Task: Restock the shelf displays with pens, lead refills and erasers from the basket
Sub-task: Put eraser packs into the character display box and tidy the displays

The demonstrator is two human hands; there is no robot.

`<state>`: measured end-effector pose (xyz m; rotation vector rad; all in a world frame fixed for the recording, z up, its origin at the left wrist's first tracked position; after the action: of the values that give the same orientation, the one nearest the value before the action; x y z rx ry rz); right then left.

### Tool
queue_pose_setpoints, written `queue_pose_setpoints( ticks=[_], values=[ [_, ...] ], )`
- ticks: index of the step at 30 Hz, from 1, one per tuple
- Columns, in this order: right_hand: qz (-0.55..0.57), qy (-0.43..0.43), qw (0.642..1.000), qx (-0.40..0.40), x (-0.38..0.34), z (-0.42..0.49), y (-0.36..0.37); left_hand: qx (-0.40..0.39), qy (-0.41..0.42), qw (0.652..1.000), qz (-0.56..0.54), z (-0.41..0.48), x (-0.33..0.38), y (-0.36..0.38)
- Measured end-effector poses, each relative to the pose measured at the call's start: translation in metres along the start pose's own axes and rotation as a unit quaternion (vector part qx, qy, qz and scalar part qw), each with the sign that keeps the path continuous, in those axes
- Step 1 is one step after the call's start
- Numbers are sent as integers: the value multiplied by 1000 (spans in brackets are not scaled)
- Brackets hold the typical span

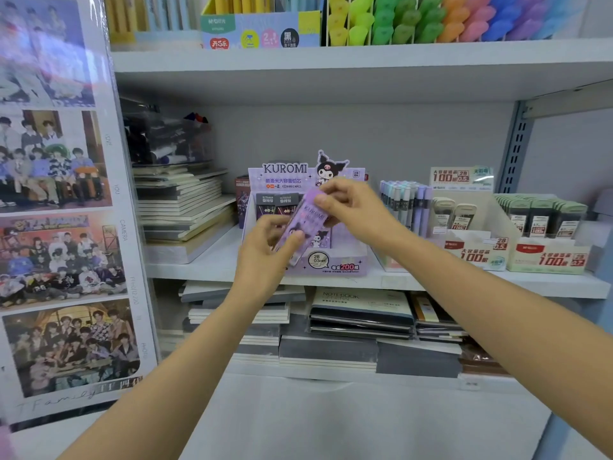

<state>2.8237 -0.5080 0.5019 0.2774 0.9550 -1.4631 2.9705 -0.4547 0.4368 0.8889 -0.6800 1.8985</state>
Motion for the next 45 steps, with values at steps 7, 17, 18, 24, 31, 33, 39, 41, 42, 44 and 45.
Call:
queue_pose_setpoints(
  ticks=[7,17,18,24,31,33,39,41,42,44,45],
  values=[
    [-91,-43,983,150,5,4,-50,-26,205,906,369,-24,-9,15],
    [-186,-82,976,80,20,1,-19,-66,235,850,466,-32,-25,23],
    [-197,-81,975,64,20,4,-20,-66,236,850,467,-32,-26,23],
    [-247,-105,963,10,10,16,-3,-47,233,857,457,-32,-25,24],
    [-283,-181,939,72,7,14,2,-58,227,856,461,-32,-25,24],
    [-323,-190,924,72,13,7,6,-52,227,858,458,-32,-26,24],
    [-390,-131,911,20,38,1,15,-65,211,856,467,-31,-27,26],
    [-407,-124,905,14,36,-3,14,-86,193,861,463,-31,-26,26],
    [-407,-126,904,19,34,-9,13,-90,188,864,458,-31,-25,26],
    [-372,-149,915,49,25,-31,7,-73,192,870,449,-39,-20,25],
    [-334,-169,924,72,21,-47,2,-43,210,873,439,-47,-14,25]
  ],
)
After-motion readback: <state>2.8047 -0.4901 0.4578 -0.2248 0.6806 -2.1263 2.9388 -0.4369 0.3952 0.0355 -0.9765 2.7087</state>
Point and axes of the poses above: each hand's wrist, its own z-axis towards the middle knuckle, its own y-axis out of the palm, x = y × z, the point moved 7 cm from there along z, towards the middle knuckle, and after that the axes turned 4 degrees about x, right-handed, at the moved point
